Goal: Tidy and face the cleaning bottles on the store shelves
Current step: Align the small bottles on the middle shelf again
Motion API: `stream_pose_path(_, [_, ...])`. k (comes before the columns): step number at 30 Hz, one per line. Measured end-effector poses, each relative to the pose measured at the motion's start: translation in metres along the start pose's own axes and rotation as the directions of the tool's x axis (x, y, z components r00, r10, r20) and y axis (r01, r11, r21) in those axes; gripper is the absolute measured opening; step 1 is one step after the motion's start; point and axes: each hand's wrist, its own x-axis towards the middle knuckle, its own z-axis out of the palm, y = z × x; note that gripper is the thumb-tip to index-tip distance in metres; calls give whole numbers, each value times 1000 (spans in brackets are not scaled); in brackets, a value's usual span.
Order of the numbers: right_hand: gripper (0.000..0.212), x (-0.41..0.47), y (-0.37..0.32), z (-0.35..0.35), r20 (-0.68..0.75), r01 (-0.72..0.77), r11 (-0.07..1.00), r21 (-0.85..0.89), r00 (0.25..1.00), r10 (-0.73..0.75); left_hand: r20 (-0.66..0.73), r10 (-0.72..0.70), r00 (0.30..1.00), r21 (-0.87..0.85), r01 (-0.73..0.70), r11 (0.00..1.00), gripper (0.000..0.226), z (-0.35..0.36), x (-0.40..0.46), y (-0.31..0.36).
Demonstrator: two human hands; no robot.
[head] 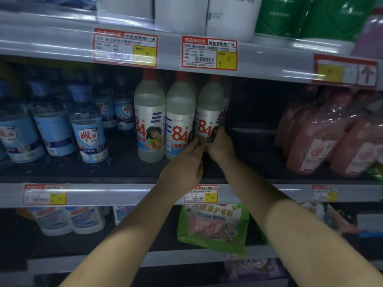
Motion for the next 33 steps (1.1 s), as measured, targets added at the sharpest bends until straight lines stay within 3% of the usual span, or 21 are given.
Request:
stream_pose_path(11, [55, -4, 0, 1, -5, -3, 994, 107, 1000, 4, -64, 18, 998, -41, -21, 999, 48, 1, -2, -3])
stream_pose_path(14, [63, -7, -5, -3, -169, 65, 994, 82, 984, -50, -199, 65, 978, -18, -70, 997, 40, 1, -6, -4])
stream_pose_path(18, [66, -21, -16, -10, -421, 271, 957, -100, 860, -288, -393, 50, 918, -23, -64, 998, 36, -3, -10, -2])
stream_pose_path(21, [56, -35, -20, -7, -404, 394, 877, -275, 780, -477, -535, -44, 844, -19, 40, 999, 47, -6, -12, 0])
stream_pose_path(25, [46, -45, -24, 5, -176, 497, 851, -170, 834, -522, -638, -254, 727, -125, 228, 966, 66, -7, -13, 4])
stream_pose_path(30, [56, -44, -28, 22, -51, 413, 907, -88, 907, -418, -532, -629, 567, -482, 408, 776, 87, -12, -6, -1])
stream_pose_path(33, [58, -40, -27, 25, -3, 378, 923, -66, 925, -379, -382, -756, 531, -711, 354, 608, 96, -19, 1, -22])
